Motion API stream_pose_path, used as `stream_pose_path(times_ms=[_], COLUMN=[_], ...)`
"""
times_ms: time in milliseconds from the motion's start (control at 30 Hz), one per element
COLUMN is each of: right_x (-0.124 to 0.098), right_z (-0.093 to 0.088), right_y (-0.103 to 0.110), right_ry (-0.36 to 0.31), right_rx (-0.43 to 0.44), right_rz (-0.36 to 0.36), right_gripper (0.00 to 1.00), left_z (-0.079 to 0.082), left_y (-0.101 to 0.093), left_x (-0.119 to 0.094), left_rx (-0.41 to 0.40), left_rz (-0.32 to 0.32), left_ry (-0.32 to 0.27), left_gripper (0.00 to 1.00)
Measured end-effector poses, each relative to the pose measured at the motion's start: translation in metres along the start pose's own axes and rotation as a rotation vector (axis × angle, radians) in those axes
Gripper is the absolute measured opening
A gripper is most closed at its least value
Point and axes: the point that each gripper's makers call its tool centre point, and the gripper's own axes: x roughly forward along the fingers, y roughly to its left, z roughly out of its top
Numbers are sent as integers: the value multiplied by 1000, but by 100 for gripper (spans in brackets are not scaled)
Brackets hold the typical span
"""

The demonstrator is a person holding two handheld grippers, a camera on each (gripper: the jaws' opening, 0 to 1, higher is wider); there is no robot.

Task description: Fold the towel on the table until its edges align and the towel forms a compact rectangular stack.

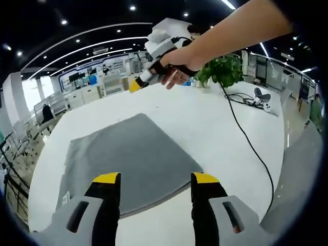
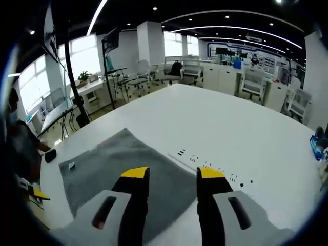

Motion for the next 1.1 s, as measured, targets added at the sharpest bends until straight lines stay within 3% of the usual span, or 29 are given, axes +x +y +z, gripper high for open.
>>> stream_pose_path(times_ms=[67, 200, 333, 467, 600, 833, 1100], right_x=[-4, 8, 1, 10, 18, 27, 34], right_z=[-8, -15, -28, -39, -44, -52, -67], right_y=[-7, -25, -28, -35, -45, -54, -52], right_ry=[7, 5, 14, 26, 48, 54, 65], right_rx=[-1, 29, 27, 28, 30, 53, 65], right_rz=[-4, 2, 1, -4, -5, -16, -10], right_gripper=[34, 31, 26, 22, 19, 15, 14], left_z=[1, -3, -3, -5, -7, -17, -36], left_y=[-11, -26, -44, -59, -65, -77, -86], left_x=[8, 22, 31, 43, 53, 69, 84], left_rx=[8, -2, 6, 25, 29, 86, 81], left_rz=[-14, -38, -69, -108, -127, -176, -203], left_ry=[4, 25, 37, 56, 67, 98, 155], left_gripper=[56, 54, 51, 45, 42, 29, 25])
